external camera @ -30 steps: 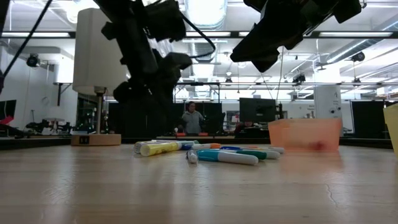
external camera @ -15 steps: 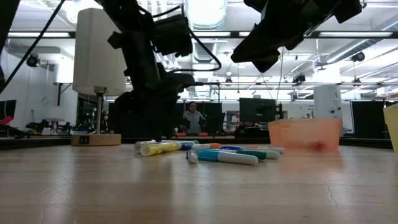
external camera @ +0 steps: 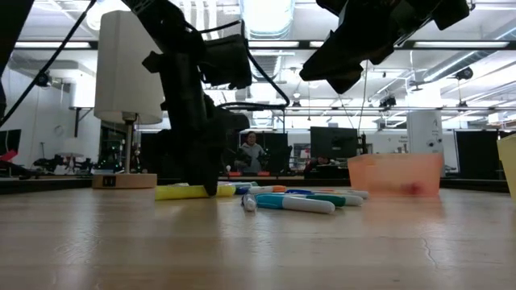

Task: Pick & Place Markers
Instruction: Put the yellow marker pen into the transparent bin

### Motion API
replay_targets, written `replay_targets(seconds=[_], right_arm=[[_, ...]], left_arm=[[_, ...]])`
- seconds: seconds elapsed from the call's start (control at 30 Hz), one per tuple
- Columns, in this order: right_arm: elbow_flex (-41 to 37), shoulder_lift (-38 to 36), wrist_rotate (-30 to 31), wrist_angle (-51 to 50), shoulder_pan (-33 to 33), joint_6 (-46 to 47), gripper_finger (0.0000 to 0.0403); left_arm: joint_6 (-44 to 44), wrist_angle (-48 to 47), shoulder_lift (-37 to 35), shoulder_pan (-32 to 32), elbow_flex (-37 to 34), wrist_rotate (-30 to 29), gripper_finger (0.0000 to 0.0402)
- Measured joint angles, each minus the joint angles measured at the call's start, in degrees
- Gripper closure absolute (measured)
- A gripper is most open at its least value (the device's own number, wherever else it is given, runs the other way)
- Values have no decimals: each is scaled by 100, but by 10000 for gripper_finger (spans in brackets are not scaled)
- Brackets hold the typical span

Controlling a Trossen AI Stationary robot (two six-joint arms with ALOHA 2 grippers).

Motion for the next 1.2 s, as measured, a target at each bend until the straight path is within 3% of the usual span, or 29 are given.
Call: replay_targets(seconds=[0.37, 0.83, 1.0, 1.2], right_arm=[[0, 0, 0, -2, -2, 15, 346], [-46, 0, 2, -2, -2, -2, 346], [-67, 0, 2, 0, -2, -2, 346], [-74, 0, 3, 19, -2, -2, 346]], left_arm=[[109, -133, -136, -9, -3, 67, 357], [-200, -1173, -1205, -413, 154, 549, 351], [-979, -1875, -1830, -1046, 171, 527, 349], [-2185, -2004, -2476, -2053, 171, 193, 348]])
